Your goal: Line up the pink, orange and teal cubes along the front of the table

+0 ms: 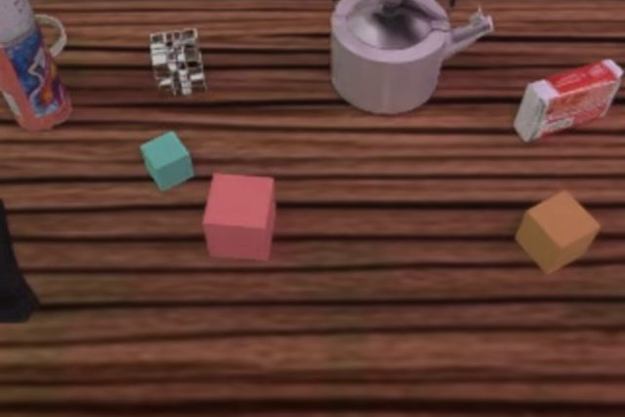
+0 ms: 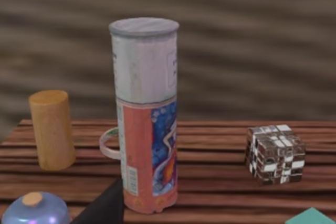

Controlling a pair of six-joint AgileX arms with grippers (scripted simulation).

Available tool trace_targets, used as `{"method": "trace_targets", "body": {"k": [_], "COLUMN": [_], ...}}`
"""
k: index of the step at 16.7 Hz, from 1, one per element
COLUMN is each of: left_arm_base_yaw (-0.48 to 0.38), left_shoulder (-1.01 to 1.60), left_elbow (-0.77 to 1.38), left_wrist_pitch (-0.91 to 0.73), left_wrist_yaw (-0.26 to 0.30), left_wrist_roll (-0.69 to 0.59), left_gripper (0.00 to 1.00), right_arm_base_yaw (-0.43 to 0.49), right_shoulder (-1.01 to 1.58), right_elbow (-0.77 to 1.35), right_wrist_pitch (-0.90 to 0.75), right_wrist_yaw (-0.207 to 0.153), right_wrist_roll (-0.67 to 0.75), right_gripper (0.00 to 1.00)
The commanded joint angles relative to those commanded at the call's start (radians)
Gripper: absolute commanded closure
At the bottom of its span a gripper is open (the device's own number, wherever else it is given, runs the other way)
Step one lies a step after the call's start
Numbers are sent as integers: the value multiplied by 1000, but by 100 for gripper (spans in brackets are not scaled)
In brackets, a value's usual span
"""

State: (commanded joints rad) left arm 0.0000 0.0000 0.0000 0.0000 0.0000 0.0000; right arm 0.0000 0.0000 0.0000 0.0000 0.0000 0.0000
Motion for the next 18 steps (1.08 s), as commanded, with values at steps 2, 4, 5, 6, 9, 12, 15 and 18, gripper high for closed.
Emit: {"method": "trace_targets", "body": {"k": [2, 4, 5, 6, 9, 12, 15, 18], "left_arm_base_yaw": [0, -13, -24, -37, -84, -132, -176, -211], "left_shoulder": [0, 21, 46, 82, 253, 522, 867, 1256], "left_elbow": [0, 30, 60, 101, 277, 516, 784, 1058], "left_wrist_pitch": [0, -27, -54, -89, -232, -424, -648, -881], "left_wrist_yaw": [0, 9, 17, 26, 57, 83, 98, 101], "left_wrist_roll": [0, 15, 30, 48, 118, 206, 306, 409], "left_gripper": [0, 0, 0, 0, 0, 0, 0, 0], "right_arm_base_yaw": [0, 0, 0, 0, 0, 0, 0, 0], "right_shoulder": [0, 0, 0, 0, 0, 0, 0, 0], "right_elbow": [0, 0, 0, 0, 0, 0, 0, 0], "right_wrist_pitch": [0, 0, 0, 0, 0, 0, 0, 0], "right_wrist_yaw": [0, 0, 0, 0, 0, 0, 0, 0], "right_wrist_roll": [0, 0, 0, 0, 0, 0, 0, 0], "right_gripper": [0, 0, 0, 0, 0, 0, 0, 0]}}
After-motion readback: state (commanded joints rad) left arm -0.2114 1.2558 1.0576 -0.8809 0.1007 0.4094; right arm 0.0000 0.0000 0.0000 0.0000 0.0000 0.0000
